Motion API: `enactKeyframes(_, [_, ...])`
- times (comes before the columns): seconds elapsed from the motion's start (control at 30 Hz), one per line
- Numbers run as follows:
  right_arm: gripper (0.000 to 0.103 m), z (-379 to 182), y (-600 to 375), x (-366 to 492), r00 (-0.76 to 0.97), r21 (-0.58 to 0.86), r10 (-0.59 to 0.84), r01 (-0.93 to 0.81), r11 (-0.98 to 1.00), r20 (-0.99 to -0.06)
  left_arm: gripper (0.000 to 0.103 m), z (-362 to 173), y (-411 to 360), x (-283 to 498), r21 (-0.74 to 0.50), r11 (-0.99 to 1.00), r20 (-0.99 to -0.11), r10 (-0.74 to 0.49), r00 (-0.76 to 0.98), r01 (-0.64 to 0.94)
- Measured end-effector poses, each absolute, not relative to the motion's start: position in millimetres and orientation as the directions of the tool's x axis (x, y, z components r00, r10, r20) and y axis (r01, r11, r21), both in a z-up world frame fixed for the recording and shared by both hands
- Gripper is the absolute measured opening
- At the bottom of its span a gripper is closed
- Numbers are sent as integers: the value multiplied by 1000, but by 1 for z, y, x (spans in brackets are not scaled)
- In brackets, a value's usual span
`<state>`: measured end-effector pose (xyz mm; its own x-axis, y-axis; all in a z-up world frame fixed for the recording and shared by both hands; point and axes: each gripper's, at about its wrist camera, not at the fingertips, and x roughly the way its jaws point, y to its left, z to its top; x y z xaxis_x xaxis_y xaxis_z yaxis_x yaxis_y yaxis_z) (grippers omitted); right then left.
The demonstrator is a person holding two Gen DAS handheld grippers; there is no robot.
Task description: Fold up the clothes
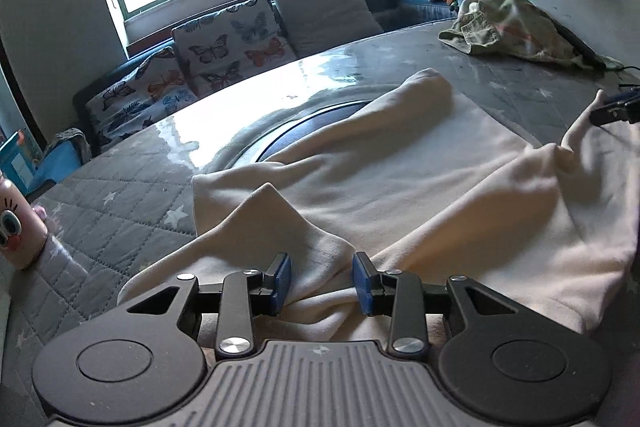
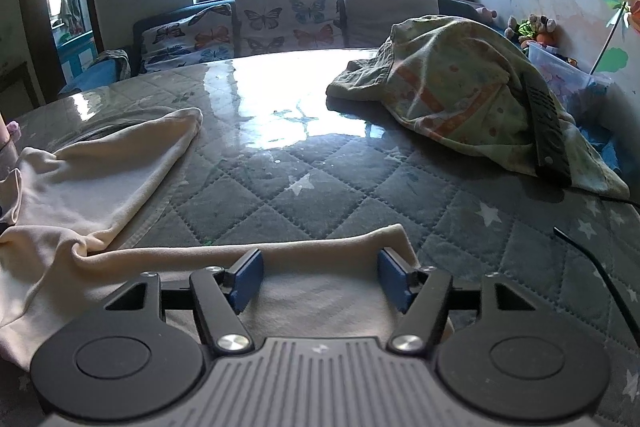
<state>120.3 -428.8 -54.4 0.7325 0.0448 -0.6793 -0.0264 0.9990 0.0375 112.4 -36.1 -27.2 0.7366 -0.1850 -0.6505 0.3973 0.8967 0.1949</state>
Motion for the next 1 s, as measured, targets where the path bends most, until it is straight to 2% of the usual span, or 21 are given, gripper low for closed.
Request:
enactKeyframes(0.03, [67,-55,-428,120,733,36,44,-26,999,-679,5,-26,-34,114,185,906,-647,-180,741,381])
enactKeyframes(0.23, [67,-55,-428,120,732,32,41,-26,999,-680,4,6,7,114,69,978,-557,-127,821,198])
enactKeyframes(0.5, [67,-54,-427,121,731,28,32,-18,999,-681,4,41,113,94,-56,989,-482,92,871,-135])
enactKeyframes(0.73, [68,-55,-424,122,731,11,20,-17,1000,-682,4,35,186,68,-78,933,-509,266,818,-352])
enactKeyframes(1.0, [69,-54,-422,129,729,1,12,-16,1000,-684,4,4,208,57,5,914,-593,330,734,-407])
